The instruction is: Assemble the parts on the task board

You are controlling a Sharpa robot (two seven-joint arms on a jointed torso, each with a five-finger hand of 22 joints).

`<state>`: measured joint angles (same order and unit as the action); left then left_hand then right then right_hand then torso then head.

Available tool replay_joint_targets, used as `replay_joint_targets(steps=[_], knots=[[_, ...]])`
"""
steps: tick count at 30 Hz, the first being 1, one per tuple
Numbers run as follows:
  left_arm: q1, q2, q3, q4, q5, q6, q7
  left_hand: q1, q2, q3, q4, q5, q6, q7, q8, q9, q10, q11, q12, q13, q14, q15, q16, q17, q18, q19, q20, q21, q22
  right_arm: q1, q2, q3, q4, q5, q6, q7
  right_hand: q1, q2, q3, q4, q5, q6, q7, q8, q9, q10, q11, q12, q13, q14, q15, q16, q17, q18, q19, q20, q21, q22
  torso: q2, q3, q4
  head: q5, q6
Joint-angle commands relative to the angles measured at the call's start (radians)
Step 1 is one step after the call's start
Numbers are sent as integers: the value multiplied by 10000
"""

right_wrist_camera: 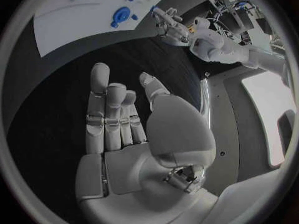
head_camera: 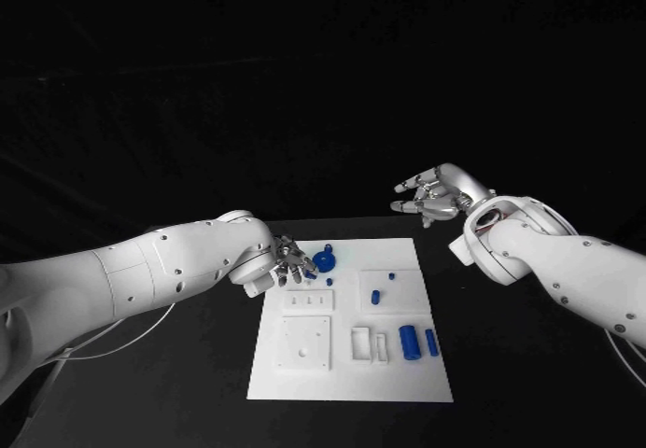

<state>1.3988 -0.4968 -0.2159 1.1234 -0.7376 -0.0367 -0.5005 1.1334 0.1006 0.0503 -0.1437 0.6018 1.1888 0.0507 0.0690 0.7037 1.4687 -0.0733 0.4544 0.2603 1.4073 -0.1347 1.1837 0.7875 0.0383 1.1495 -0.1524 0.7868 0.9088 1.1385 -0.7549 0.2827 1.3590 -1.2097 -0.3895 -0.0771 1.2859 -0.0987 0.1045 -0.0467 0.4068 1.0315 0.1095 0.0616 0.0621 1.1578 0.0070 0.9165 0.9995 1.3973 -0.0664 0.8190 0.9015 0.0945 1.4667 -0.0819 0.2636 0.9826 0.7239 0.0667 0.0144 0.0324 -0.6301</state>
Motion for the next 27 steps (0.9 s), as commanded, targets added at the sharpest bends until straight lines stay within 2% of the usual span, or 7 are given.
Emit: replay_joint_targets(steps=[1,5,9,13,17,21,27], knots=[[-67,95,-73,-61,-472,118,-143,-324,-2,771,-754,228,1127,-867,7,3592,464,-95,134,5,108,-8,84,119,-197,103,-19,-145,250,52,25,129,-159,1003,-352,502,-65,3,54,-18,37,55,3,3,8,38,-45,40,-15,69,2,23,11,36,302,-51,69,9,16,3,31,-39,-78],[-175,196,-168,-173,-503,93,-141,-386,13,802,-818,312,1172,-885,15,3645,466,-104,226,21,157,-22,155,216,-199,162,-30,-218,411,105,75,228,-298,1156,-387,554,-83,6,76,-43,61,59,3,4,9,28,-46,36,-32,70,4,16,16,38,297,-50,72,18,20,1,27,-19,-171],[-305,279,-211,-307,-528,19,-111,-461,39,822,-863,367,1221,-898,10,3775,472,-109,363,36,196,-36,242,320,-205,240,-47,-389,729,149,123,274,-436,1304,-401,590,-126,21,125,-74,80,129,-13,-1,6,28,-53,55,-37,69,-4,2,24,28,288,-53,73,31,17,-9,18,-55,-189],[-400,331,-226,-386,-537,20,-85,-486,39,795,-829,406,1306,-923,12,3858,469,-101,479,47,239,-40,325,438,-206,315,-44,-498,923,173,162,291,-541,1383,-399,593,-165,17,183,-141,124,132,-13,1,7,14,-58,56,-61,72,-4,-9,37,25,281,-58,71,49,19,-15,-3,-41,-252],[-469,369,-232,-416,-568,43,-73,-492,33,800,-838,425,1319,-919,5,3888,473,-95,505,26,243,-42,332,462,-207,356,-46,-606,1056,182,180,297,-574,1413,-387,580,-193,16,190,-145,205,131,-13,3,8,11,-57,57,-68,72,-4,-11,42,27,283,-57,69,54,18,-12,1,-53,-294],[-540,399,-233,-426,-783,-20,-37,-518,43,797,-822,441,1358,-928,9,3961,472,-94,597,5,254,-45,361,548,-217,483,-46,-949,1503,185,192,299,-548,1425,-372,573,-193,16,190,-145,205,131,-13,3,8,11,-57,57,-68,72,-4,-11,42,27,283,-57,69,54,14,-10,16,-60,-341],[-625,421,-234,-406,-988,-174,0,-518,66,806,-806,476,1385,-940,16,4016,474,-95,639,-3,283,-50,386,591,-208,545,-49,-1032,1611,187,195,299,-495,1430,-343,557,-219,16,190,-143,220,123,-11,2,7,14,-56,68,-66,73,-3,-13,47,30,282,-56,66,59,9,-13,29,-61,-372]])
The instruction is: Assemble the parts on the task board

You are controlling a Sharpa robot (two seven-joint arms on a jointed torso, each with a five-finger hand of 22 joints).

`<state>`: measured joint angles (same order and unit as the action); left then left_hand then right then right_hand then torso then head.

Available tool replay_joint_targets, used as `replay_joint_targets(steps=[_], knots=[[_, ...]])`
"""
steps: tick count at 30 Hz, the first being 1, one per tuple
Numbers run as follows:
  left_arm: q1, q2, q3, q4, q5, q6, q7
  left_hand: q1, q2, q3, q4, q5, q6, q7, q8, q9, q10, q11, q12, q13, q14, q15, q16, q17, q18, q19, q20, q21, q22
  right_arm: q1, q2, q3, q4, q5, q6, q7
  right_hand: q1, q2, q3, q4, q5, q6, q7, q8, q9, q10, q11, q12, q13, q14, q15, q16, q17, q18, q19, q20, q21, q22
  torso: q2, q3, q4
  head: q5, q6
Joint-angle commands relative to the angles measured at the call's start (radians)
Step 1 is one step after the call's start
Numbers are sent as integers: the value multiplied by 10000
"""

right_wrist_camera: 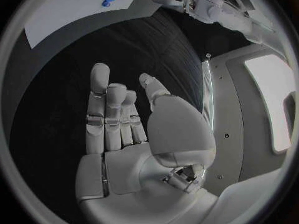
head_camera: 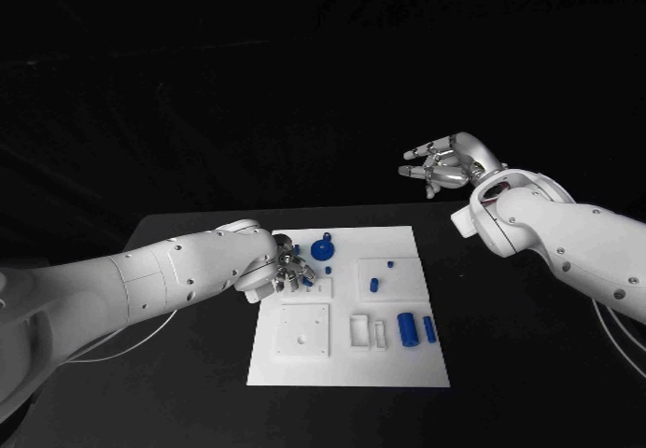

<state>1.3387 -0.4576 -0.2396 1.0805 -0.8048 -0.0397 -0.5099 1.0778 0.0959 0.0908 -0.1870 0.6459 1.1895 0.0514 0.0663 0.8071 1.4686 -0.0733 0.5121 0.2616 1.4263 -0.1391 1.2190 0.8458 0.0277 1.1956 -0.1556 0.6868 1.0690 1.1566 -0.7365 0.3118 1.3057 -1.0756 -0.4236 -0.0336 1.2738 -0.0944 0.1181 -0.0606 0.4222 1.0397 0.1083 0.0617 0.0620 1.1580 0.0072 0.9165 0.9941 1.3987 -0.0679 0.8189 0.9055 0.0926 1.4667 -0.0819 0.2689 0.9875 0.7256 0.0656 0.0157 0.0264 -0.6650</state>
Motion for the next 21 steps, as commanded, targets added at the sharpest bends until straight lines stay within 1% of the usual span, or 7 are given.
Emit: replay_joint_targets(steps=[1,4,5,6,15,19,21], knots=[[-33,30,3,32,-342,-170,96,43,108,428,-374,33,1374,-942,30,2970,472,-92,72,-50,93,-7,20,9,-105,138,-16,-169,171,6,10,8,41,89,3,118,-104,-30,53,-7,88,37,1,3,8,2,-57,60,-21,56,13,-15,10,50,284,-55,11,12,-7,-2,16,-1,-24],[-62,16,3,85,-439,-266,91,52,98,427,-364,40,1375,-947,45,2955,481,-87,83,-66,94,-4,14,17,-105,210,-11,-342,378,6,6,8,48,90,25,103,-118,-28,48,-2,109,31,2,1,8,1,-57,62,-23,58,14,-15,13,52,282,-54,8,14,-11,1,7,12,-19],[-68,10,3,101,-470,-284,91,47,99,417,-348,40,1345,-953,45,3105,467,-89,113,-73,88,-20,18,30,-105,259,-24,-481,522,5,6,8,48,90,31,99,-118,-28,48,-2,109,31,2,1,8,1,-57,62,-23,58,14,-15,13,52,282,-54,8,14,-12,3,1,17,-22],[-72,5,3,113,-493,-294,90,56,98,424,-355,38,1363,-941,36,3130,471,-92,98,-88,105,-2,34,48,-119,287,-12,-526,584,5,5,8,47,90,37,95,-118,-28,48,-2,109,31,2,1,8,1,-57,62,-23,58,14,-15,13,52,282,-54,8,14,-11,5,-4,25,-15],[-159,-34,3,160,-727,-354,79,53,95,435,-379,48,1373,-952,39,3166,475,-98,154,-93,111,-7,88,122,-108,352,-13,-693,803,4,7,9,32,91,98,62,-132,-17,40,-4,152,31,2,1,8,-8,-57,61,-32,57,14,-19,20,59,282,-53,1,20,-11,10,4,17,16],[-193,-47,3,177,-754,-333,76,49,93,432,-378,47,1366,-950,39,3176,476,-96,162,-93,107,-8,81,108,-107,368,-13,-727,838,4,6,9,25,91,204,-4,-132,-17,40,-4,152,31,2,1,8,-8,-57,61,-32,57,14,-19,20,59,282,-53,1,20,-9,-1,1,10,5],[-202,-52,3,182,-762,-326,70,49,93,432,-378,47,1366,-950,39,3176,476,-96,162,-93,107,-8,81,108,-107,368,-13,-727,838,4,9,9,14,91,244,-33,-158,-10,29,5,139,9,7,0,7,-37,-50,34,-56,44,19,-29,21,61,271,-50,-10,21,-7,0,0,16,5]])
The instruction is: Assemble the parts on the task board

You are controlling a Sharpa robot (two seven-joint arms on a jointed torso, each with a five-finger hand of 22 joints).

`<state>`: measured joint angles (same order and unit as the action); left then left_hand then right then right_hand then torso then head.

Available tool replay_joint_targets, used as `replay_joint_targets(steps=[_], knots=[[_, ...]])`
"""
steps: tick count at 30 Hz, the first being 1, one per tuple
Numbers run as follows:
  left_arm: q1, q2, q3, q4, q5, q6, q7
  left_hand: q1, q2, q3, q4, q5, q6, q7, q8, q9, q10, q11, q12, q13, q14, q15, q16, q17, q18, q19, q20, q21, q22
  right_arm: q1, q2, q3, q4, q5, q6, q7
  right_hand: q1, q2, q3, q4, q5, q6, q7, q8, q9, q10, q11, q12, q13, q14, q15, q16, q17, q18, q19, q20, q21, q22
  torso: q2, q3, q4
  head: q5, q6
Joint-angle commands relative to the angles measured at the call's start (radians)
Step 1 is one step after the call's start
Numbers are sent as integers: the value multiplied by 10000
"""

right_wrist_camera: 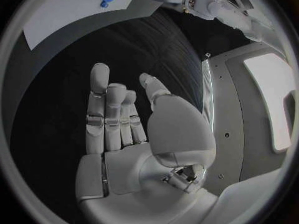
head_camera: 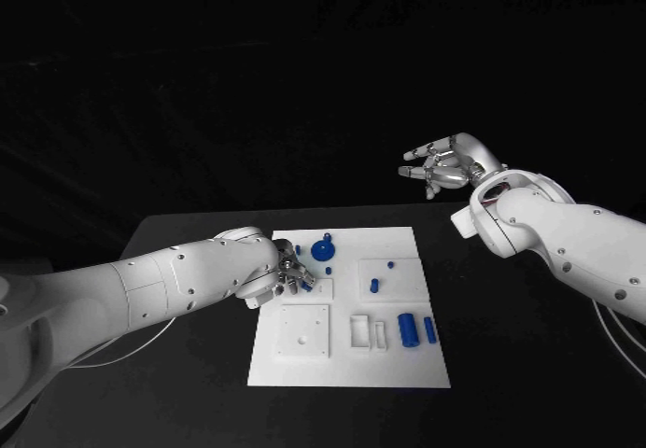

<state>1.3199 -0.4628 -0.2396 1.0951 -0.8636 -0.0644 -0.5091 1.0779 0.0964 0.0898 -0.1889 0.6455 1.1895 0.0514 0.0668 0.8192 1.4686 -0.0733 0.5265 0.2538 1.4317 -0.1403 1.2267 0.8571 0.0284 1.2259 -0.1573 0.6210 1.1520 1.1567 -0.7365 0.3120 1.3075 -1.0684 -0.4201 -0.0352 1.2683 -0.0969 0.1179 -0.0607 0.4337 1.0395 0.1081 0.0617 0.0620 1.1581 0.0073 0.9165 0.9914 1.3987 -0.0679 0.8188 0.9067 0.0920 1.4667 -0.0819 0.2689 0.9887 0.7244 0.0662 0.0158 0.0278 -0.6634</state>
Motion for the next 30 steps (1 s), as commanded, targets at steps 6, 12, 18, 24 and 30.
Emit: replay_joint_targets(steps=[6,12,18,24,30], knots=[[-27,-22,4,49,-192,-13,36,47,87,442,-359,51,1366,-950,34,3055,476,-96,18,-14,53,5,3,-6,-114,66,4,-69,8,1,26,8,-43,18,268,-55,-102,18,29,4,19,10,9,0,7,-40,-51,35,-30,44,20,-29,9,69,270,-49,-12,11,6,-1,16,17,-20],[-31,-32,4,50,-197,74,25,54,90,447,-334,37,1341,-945,33,3074,476,-93,13,-24,48,3,-17,-41,-123,285,5,-629,600,1,33,8,-47,18,287,-65,-94,28,26,-6,0,11,9,2,9,-47,-51,36,-33,43,22,-32,11,77,270,-44,-20,13,3,-12,14,12,-2],[-38,-30,4,55,-199,115,31,54,89,442,-322,21,1333,-944,31,3083,475,-90,11,-23,47,4,-28,-59,-126,302,6,-677,647,0,40,8,-52,18,288,-57,-94,28,26,-6,0,11,9,2,9,-47,-51,36,-33,43,22,-32,11,77,270,-44,-20,13,6,-12,-5,18,-8],[-47,-12,4,60,-197,154,39,57,87,435,-311,-8,1329,-943,29,3085,474,-89,8,-23,48,4,-33,-66,-128,318,6,-718,687,-1,56,8,-63,18,306,-63,-98,37,10,-24,25,4,11,2,8,-52,-51,40,-42,45,22,-40,13,89,279,-42,-37,18,9,-10,0,15,-26],[-58,4,4,83,-193,199,38,76,79,418,-292,-52,1330,-944,30,3074,475,-88,5,-23,49,5,-37,-73,-132,345,7,-793,750,-2,74,8,-69,18,316,-71,-98,37,11,-26,27,4,10,2,8,-51,-51,42,-41,45,22,-40,13,90,279,-42,-38,19,2,-7,7,9,-43]])
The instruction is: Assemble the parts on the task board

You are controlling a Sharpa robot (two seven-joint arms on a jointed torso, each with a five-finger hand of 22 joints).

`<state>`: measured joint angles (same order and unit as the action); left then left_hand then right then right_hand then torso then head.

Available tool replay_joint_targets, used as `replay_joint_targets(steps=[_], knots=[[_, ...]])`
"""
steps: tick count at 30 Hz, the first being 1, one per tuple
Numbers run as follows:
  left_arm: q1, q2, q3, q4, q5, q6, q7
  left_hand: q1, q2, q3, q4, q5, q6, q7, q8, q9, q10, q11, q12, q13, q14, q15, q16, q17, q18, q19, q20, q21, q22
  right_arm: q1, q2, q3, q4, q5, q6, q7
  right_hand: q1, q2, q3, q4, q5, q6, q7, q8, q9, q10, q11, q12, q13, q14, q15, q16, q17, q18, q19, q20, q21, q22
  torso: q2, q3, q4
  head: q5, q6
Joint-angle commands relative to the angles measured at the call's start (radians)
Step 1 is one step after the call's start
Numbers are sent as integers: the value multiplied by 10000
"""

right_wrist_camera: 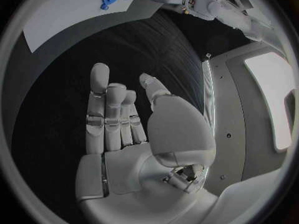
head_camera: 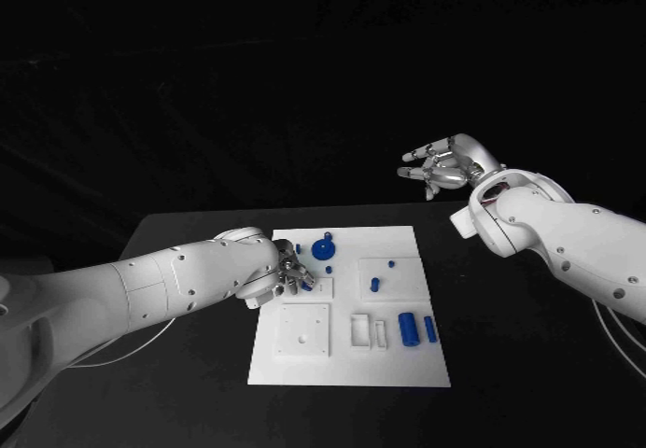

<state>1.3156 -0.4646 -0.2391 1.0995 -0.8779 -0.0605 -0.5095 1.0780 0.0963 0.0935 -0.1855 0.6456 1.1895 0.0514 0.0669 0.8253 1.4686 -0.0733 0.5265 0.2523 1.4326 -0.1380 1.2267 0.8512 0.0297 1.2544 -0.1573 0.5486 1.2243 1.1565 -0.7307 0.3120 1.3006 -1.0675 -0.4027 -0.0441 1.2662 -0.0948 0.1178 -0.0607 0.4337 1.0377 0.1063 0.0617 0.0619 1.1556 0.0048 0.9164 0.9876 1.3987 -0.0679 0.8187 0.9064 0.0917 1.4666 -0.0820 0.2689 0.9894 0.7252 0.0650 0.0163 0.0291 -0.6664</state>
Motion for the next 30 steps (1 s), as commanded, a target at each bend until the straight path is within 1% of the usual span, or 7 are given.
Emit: replay_joint_targets(steps=[1,15,25,26,27,28,30], knots=[[-16,22,-1,42,-49,168,40,75,80,381,-325,-53,1330,-944,29,3014,475,-88,5,-8,39,-19,-36,-13,-144,60,7,-69,27,1,19,7,-4,9,145,17,-76,16,11,-26,27,22,28,2,9,-26,-26,42,-3,46,22,-38,16,93,280,-42,-38,11,-5,5,0,-1,-11],[-20,20,-1,39,-171,402,-24,119,74,379,-337,-66,1319,-939,26,2997,474,-87,4,-7,39,-17,-35,-18,-149,88,7,-139,102,-21,78,7,-59,-87,188,20,-80,21,13,-47,36,18,29,2,9,-39,-25,31,-20,47,22,-40,20,103,283,-40,-50,15,-2,8,-4,-8,-24],[-21,59,-1,-24,-235,512,-67,125,76,346,-304,-175,1284,-929,24,2977,473,-77,-29,-15,28,-13,-76,-82,-155,121,9,-255,211,-31,99,7,-74,-120,231,20,-80,21,13,-47,36,18,29,2,9,-39,-25,31,-20,47,22,-40,20,103,283,-40,-50,15,0,5,-6,0,-38],[-21,67,-1,-30,-237,522,-73,105,94,318,-259,-334,1278,-933,24,2974,473,-77,-35,-16,27,-15,-84,-95,-155,129,10,-268,224,-31,101,7,-75,-121,234,20,-80,21,13,-47,36,18,29,2,9,-39,-25,31,-20,47,22,-40,20,103,283,-40,-50,15,1,5,-4,-2,-41],[-21,76,-1,-38,-239,536,-77,114,171,257,-174,-895,1281,-940,25,2972,473,-81,-27,-11,22,-20,-101,-120,-158,139,7,-292,234,-33,103,7,-77,-121,236,20,-80,21,13,-47,36,18,29,2,9,-39,-25,31,-20,47,22,-40,20,103,283,-40,-50,15,0,4,-3,-6,-43],[-21,81,-1,-43,-241,545,-79,134,203,183,-108,-1220,1276,-941,23,2969,474,-81,-23,-5,20,-21,-112,-139,-162,149,6,-315,243,-33,105,7,-78,-121,237,19,-80,21,13,-47,36,18,29,2,9,-39,-25,31,-20,47,22,-40,20,103,283,-40,-50,15,0,4,-3,-6,-43],[-21,97,-1,-60,-250,562,-80,223,221,81,-37,-1289,1265,-943,23,2952,473,-77,-30,2,17,-16,-128,-166,-172,164,6,-353,260,-37,111,7,-84,-122,234,12,-103,38,3,-57,35,5,33,0,8,-57,-22,13,-39,37,26,-50,21,108,281,-36,-67,15,-3,4,-2,-7,-42]])
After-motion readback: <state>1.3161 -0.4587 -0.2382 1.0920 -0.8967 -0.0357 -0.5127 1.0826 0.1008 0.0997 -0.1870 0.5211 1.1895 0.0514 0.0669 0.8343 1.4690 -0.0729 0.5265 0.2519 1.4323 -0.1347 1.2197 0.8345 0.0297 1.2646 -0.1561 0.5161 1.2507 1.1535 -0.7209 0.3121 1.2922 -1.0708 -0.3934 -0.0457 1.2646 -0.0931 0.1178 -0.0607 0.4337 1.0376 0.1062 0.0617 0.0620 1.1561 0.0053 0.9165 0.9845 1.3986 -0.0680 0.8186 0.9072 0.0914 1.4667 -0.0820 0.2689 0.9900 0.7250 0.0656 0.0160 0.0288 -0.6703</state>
